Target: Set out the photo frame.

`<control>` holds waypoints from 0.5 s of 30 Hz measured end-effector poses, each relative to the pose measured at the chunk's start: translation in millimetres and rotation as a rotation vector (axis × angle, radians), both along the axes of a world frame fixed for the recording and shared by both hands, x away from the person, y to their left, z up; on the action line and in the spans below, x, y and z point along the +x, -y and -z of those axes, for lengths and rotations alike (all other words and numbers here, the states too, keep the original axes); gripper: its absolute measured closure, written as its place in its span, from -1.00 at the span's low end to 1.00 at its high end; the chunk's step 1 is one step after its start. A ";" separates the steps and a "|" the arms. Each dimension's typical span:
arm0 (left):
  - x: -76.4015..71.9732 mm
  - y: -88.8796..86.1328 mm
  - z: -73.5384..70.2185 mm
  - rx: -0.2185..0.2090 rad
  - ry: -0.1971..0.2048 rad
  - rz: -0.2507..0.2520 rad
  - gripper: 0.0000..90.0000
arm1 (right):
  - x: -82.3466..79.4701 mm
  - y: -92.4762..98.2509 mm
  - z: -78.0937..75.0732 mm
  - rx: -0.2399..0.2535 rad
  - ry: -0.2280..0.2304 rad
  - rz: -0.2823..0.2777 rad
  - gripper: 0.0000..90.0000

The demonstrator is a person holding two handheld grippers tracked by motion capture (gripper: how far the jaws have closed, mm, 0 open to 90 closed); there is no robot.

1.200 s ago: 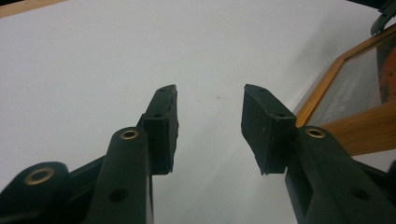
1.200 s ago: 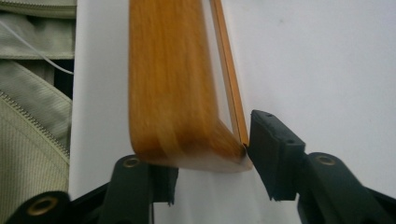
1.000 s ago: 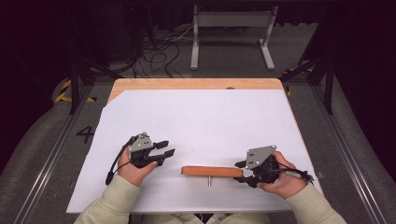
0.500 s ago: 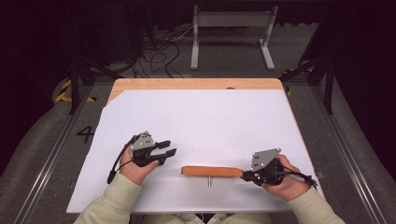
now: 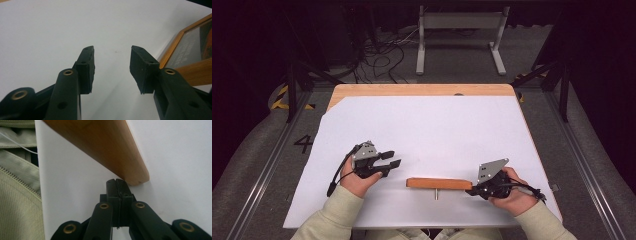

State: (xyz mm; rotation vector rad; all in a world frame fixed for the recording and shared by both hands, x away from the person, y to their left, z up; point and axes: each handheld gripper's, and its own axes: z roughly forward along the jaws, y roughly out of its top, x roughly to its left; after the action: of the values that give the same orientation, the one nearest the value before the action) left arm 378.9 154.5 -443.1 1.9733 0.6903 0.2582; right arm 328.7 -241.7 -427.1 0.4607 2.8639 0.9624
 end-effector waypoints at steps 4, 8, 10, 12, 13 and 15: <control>-0.1 0.2 0.0 0.002 0.001 0.001 0.23 | 0.9 -1.5 2.8 0.010 -0.019 0.011 1.00; 0.0 -0.3 -0.1 0.003 0.002 0.002 0.23 | 1.3 -3.2 5.3 0.014 -0.032 0.009 1.00; 0.0 -0.4 -0.2 0.002 0.002 0.002 0.23 | 2.0 -3.4 6.7 0.017 -0.039 0.020 1.00; -0.3 -0.3 -0.2 0.003 0.003 0.002 0.23 | 2.7 -3.1 7.4 0.018 -0.042 0.028 1.00; -0.3 -0.4 -0.3 0.003 0.004 0.002 0.23 | 4.0 -1.8 8.9 0.030 -0.059 0.048 1.00; -0.4 -0.5 -0.4 0.002 0.004 0.002 0.23 | 4.7 -1.3 10.3 0.037 -0.071 0.062 1.00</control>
State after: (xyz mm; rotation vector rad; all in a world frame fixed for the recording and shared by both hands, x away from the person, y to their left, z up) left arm 378.6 155.0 -442.7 1.9748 0.6862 0.2612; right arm 333.3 -240.4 -437.4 0.5941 2.8791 1.0107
